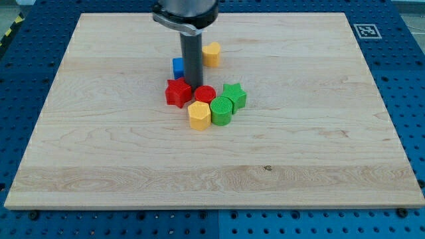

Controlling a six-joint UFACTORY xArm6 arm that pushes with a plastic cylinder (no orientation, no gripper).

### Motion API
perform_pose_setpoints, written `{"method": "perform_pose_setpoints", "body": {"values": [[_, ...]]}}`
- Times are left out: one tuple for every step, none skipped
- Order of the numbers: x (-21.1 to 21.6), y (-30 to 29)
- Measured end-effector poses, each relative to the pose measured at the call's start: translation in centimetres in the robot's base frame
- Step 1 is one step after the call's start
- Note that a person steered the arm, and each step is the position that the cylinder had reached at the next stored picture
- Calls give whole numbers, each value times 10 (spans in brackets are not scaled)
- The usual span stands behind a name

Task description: Separate the red star with the red circle

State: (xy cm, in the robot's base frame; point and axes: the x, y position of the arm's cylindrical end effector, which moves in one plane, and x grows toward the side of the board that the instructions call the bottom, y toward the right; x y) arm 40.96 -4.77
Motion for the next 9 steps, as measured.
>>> {"method": "perform_pose_setpoints", "body": {"values": [[-26,-20],[-51,-31],[-40,-31],[1,-41],[36,-66],[55,-67],[72,-46],[101,-3],[114,34]]}}
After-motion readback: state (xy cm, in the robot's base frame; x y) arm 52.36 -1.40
